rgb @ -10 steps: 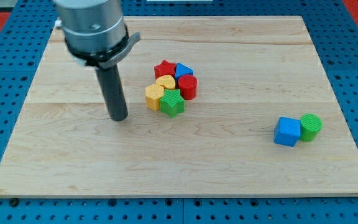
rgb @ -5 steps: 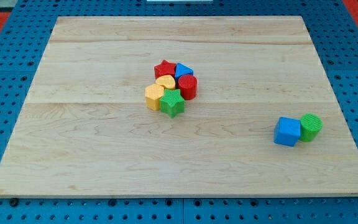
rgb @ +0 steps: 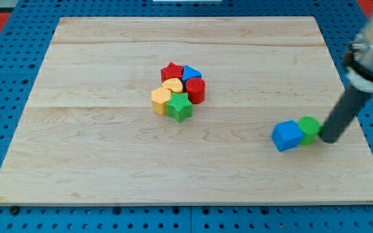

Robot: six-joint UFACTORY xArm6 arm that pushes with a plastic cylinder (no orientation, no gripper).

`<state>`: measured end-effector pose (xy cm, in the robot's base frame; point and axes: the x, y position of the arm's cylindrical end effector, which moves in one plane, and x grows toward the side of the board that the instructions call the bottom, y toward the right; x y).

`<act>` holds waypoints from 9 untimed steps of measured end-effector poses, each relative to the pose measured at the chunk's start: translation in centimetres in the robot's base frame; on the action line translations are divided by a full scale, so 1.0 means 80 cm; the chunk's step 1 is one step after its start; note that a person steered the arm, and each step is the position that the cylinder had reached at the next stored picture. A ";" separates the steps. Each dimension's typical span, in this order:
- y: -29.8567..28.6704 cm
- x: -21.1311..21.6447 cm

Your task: Slide the blue cube closer to the group of blocks

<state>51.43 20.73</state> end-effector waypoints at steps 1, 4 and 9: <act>-0.067 0.000; -0.214 0.012; -0.414 -0.007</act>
<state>50.83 -12.36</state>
